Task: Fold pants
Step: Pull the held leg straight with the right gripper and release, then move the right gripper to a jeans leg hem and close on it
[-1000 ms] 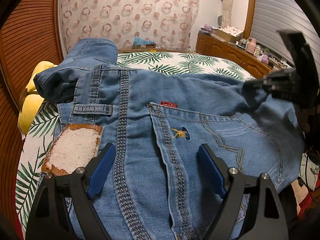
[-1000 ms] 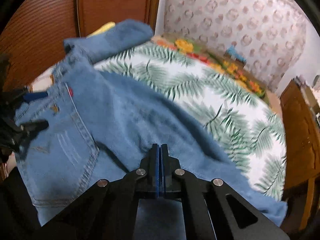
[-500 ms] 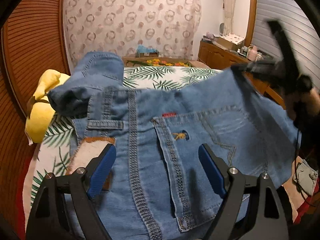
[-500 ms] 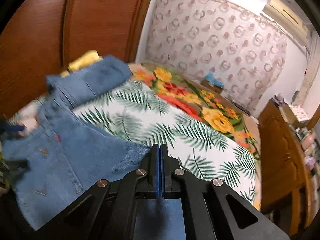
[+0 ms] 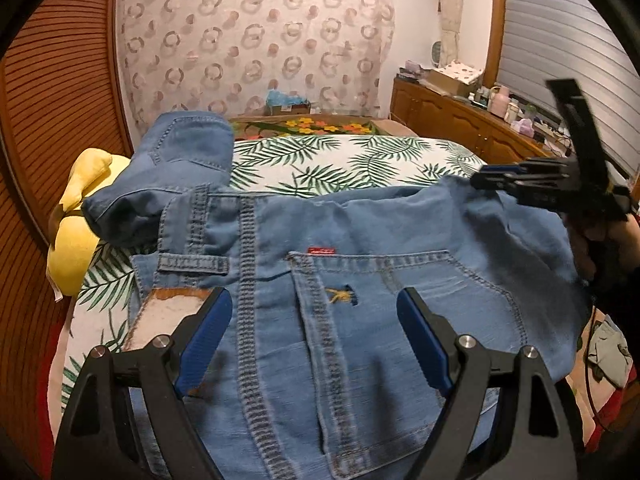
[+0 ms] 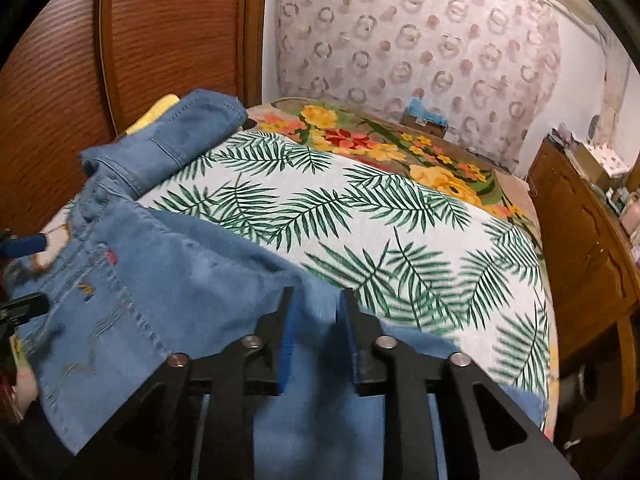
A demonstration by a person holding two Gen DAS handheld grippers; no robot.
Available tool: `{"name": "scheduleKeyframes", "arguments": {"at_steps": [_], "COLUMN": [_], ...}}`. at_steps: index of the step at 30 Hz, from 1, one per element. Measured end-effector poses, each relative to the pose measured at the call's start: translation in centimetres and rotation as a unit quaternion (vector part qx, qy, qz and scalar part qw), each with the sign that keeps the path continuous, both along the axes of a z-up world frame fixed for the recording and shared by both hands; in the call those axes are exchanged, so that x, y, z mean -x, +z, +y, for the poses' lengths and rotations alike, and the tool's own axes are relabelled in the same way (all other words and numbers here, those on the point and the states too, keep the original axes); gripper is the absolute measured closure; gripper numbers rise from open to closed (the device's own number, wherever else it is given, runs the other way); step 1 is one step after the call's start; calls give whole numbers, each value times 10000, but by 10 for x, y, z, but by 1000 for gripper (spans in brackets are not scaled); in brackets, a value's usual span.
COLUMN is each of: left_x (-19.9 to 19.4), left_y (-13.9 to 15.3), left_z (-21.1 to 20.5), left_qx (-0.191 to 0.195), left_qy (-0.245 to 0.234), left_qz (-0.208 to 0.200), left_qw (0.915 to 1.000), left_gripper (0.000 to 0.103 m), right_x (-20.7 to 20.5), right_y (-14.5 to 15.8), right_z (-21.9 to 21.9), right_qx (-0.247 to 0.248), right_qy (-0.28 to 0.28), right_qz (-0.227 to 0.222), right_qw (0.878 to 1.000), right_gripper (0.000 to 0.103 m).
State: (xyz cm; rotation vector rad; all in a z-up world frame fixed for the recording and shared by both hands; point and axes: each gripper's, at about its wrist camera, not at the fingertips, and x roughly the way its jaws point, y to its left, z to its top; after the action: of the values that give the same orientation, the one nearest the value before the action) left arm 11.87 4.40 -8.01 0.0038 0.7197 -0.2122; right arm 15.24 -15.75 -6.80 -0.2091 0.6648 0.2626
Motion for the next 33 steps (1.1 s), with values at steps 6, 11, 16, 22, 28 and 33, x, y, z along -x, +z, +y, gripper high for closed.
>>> {"name": "scheduleKeyframes", "arguments": {"at_steps": [6, 11, 16, 22, 28, 33], "left_x": [-1, -1, 2, 11, 11, 11], "left_y": [-4, -10, -20, -33, -34, -30], "left_z": [-15, -37, -48, -58, -62, -63], "left_qx": [46, 66, 361, 262, 164, 175], "left_qy": [-169, -390, -438, -369, -322, -357], "left_qz": [62, 158, 254, 248, 191, 248], "left_qw": [9998, 9991, 9981, 9987, 9992, 9989], "left_gripper": [18, 18, 18, 18, 18, 18], "right_x": [37, 63, 63, 72, 88, 101], "right_y": [-9, -20, -41, -45, -52, -50], "right_z": [-31, -49, -54, -51, -50, -56], "right_qx": [-169, -204, -315, -365, -391, -544], "right_qy": [-57, -291, -507, -616, -718, -657], "right_qz": [176, 461, 633, 265, 87, 130], "right_qw": [9997, 9983, 9962, 9971, 9966, 9963], "right_gripper": [69, 69, 69, 68, 67, 67]}}
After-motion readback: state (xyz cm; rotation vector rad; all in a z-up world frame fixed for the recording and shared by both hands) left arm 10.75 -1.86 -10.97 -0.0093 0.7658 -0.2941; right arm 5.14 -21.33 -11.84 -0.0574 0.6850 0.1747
